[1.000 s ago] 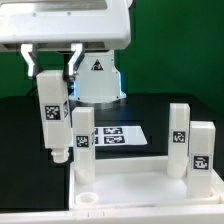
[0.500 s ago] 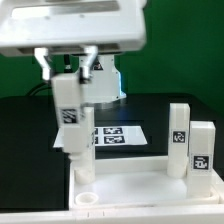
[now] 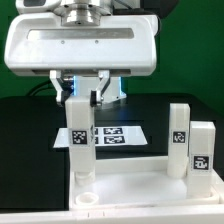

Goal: Assemble desk

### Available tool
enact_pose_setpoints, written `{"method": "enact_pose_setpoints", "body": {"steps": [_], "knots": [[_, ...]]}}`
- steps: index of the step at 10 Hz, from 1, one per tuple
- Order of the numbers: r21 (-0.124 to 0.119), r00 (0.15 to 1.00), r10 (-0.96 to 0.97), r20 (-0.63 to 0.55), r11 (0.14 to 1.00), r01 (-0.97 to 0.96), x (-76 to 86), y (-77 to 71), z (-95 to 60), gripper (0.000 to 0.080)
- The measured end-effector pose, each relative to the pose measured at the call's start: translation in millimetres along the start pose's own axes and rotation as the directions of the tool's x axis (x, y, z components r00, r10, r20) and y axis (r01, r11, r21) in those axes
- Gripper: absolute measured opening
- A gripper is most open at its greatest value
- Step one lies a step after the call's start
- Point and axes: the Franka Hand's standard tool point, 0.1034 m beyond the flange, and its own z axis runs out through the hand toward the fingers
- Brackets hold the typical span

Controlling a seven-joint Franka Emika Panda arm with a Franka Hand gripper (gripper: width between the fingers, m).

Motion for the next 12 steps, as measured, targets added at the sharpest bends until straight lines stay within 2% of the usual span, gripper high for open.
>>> {"method": "enact_pose_setpoints", "body": {"steps": [2,4,5,7,12], "knots": [[0.0,1.0,-0.008,-0.002,1.0,0.008,3.2,-2.3,4.7,0.0285],[0.001,1.0,-0.011,-0.022,1.0,0.011,17.7,-5.6,8.7,0.0285],[0.001,1.0,-0.012,-0.02,1.0,0.012,17.7,-7.0,12.6,0.0285],[-0.004,1.0,-0.019,-0.012,1.0,0.019,10.2,-9.0,21.0,0.0285],[-0.011,1.0,-0.02,0.001,1.0,0.02,-0.1,-4.8,24.0,0.0285]]}}
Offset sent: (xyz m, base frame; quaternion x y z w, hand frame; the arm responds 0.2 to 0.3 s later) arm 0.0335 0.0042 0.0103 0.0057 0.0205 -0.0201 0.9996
